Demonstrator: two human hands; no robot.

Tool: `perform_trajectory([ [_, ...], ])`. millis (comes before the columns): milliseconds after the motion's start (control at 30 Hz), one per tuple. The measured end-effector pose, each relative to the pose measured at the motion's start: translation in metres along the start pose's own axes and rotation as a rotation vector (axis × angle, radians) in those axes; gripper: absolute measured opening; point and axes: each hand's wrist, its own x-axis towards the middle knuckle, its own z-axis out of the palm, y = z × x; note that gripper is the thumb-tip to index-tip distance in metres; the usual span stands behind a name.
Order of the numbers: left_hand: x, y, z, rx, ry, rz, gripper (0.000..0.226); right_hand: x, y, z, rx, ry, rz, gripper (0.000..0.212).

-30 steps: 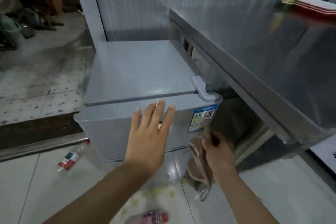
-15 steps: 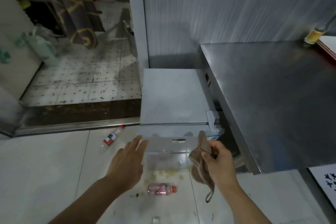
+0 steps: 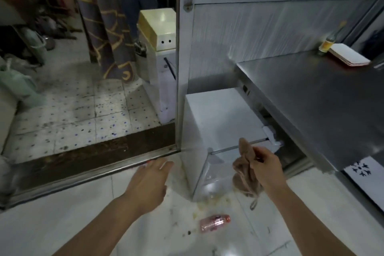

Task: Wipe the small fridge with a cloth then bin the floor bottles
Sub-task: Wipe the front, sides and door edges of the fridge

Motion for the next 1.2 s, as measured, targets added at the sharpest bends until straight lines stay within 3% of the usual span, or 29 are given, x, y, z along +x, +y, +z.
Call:
perform_trajectory([
  [167, 0.000, -0.064, -0.023, -0.016, -0.028, 0.125, 0.064, -0.030, -0.018, 0.043, -0.001, 0.110, 0.054, 0.043],
  [467, 0.092, -0.110, -0.052, 0.063, -0.138, 0.361, 0.056, 0.001, -0.029, 0.098, 0.022, 0.387, 0.167, 0.049],
  [600, 0.144, -0.128, -0.065, 0.156, -0.158, 0.474, 0.044, 0.032, -0.037, 0.126, -0.013, 0.476, 0.209, 0.034],
  [933, 0.245, -0.116, -0.049, 0.285, -0.264, 0.849, 0.066, 0.035, -0.047, 0.164, 0.112, 0.796, 0.368, 0.023],
  [1100, 0.274, -0.116, -0.030, 0.198, -0.196, 1.116, 0.066, 0.011, -0.042, 0.206, -0.135, 1.010, 0.477, 0.018],
  [1200, 0.292, -0.130, -0.018, 0.252, -0.228, 1.181, 0.066, 0.006, -0.033, 0.244, -0.332, 1.089, 0.550, 0.020],
])
